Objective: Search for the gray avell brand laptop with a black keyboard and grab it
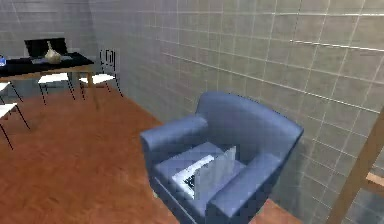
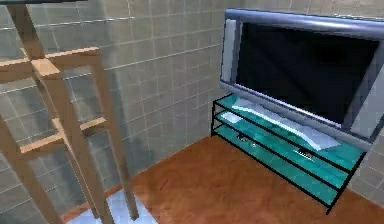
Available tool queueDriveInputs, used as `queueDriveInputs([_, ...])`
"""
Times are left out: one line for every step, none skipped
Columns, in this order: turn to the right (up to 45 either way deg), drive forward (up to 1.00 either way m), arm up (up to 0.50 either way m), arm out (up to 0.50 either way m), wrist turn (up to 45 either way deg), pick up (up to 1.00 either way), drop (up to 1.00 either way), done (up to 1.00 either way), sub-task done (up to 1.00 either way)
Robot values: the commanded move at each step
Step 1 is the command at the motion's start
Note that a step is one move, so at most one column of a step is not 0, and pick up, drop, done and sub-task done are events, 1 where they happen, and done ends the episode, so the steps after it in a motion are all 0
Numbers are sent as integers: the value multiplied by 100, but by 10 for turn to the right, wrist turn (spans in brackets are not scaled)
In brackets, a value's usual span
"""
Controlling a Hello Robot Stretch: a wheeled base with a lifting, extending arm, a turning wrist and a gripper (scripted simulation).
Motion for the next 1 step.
queueDriveInputs([-450, 0, 0, 0, 0, 0, 0, 0, 0])
